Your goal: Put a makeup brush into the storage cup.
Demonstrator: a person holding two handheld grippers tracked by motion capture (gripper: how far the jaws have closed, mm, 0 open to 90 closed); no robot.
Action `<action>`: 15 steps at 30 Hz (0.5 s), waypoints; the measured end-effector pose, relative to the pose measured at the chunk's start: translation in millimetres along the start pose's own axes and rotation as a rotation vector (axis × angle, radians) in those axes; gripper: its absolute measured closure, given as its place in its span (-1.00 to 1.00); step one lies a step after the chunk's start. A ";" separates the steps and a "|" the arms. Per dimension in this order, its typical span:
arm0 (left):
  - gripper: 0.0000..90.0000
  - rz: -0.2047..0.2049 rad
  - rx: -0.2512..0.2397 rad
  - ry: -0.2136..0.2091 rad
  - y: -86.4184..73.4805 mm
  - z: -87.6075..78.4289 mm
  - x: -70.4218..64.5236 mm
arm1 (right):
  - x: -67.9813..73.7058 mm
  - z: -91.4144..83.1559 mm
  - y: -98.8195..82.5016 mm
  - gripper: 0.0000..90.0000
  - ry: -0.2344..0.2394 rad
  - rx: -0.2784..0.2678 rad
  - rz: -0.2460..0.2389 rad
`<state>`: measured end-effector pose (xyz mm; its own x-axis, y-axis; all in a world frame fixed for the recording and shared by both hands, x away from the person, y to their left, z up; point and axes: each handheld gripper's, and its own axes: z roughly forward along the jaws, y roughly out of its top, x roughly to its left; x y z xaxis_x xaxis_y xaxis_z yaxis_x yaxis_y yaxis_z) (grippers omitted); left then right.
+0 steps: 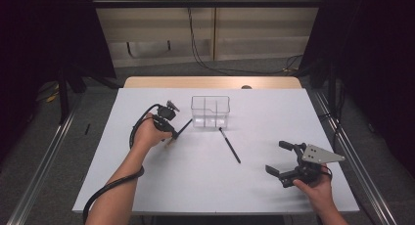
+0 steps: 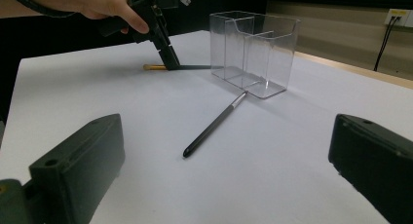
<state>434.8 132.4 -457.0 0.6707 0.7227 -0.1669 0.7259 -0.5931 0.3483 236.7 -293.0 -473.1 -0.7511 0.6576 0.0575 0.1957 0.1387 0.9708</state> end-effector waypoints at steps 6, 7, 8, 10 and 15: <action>0.87 -0.007 -0.003 -0.016 -7.0 -8.3 4.3 | -0.8 -1.4 -0.1 -1.00 0.000 0.001 0.002; 0.87 -0.004 -0.004 -0.013 -8.6 -9.5 4.0 | -0.8 -1.2 0.0 -1.00 -0.001 0.001 0.001; 0.87 -0.001 -0.005 -0.013 -10.2 -10.8 3.6 | -0.7 -1.0 0.0 -1.00 0.000 0.001 0.002; 0.86 0.005 -0.006 -0.010 -13.2 -13.3 2.7 | -0.5 -0.2 -0.1 -1.00 0.003 0.003 0.002; 0.87 0.008 -0.001 -0.027 -17.9 -19.2 3.5 | 0.9 0.9 0.2 -1.00 0.003 0.006 0.000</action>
<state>421.2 152.4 -446.1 0.6805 0.7079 -0.1892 0.7202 -0.5986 0.3507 236.6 -291.6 -473.0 -0.7533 0.6551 0.0579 0.1995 0.1437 0.9693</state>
